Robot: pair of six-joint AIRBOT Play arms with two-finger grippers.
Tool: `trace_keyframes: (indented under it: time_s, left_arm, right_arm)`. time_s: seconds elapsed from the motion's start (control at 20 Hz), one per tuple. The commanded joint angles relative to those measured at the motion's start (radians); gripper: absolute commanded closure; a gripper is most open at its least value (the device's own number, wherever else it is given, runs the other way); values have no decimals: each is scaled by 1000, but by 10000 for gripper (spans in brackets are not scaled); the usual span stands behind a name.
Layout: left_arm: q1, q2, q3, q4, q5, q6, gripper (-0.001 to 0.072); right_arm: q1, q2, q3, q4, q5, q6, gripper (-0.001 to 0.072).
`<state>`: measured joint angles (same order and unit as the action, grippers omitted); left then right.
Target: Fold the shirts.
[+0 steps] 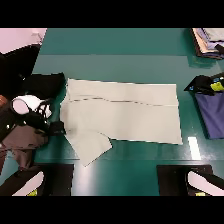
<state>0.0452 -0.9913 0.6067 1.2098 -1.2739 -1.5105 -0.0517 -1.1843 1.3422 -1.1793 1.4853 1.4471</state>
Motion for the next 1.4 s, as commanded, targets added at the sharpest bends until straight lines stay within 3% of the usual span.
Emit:
trace_keyframes:
  time_s: [0.0,0.25,0.3,0.4,0.45,0.6,0.75,0.8,1.05,1.35]
  left_arm:
    - [0,51,-160,-98,75,-8,247]
    - [0,51,-216,-239,190,34,258]
    - [0,51,-216,-254,202,35,423]
    - [0,51,-216,-270,209,40,660]
    - [0,51,-209,-272,204,46,682]
    - [0,58,-156,-267,152,64,684]
    - [0,135,-113,-267,125,68,684]
    - [0,160,-100,-267,119,68,684]
    - [0,174,-81,-266,107,71,683]
    - [0,174,-81,-264,131,71,683]
  right_arm:
    - [-2,49,0,1,0,-1,222]
    - [-2,48,0,2,5,-1,223]
    - [-2,49,0,1,10,-1,223]
    - [-5,48,0,-2,25,-2,223]
    - [-16,48,0,-2,41,-2,223]
    - [-103,77,-104,-18,64,-2,223]
    - [-243,156,-368,-169,63,-1,222]
    - [-298,176,-462,-187,58,-2,173]
    - [-492,195,-837,-35,-60,-98,162]
    - [-491,195,-921,62,-179,-107,166]
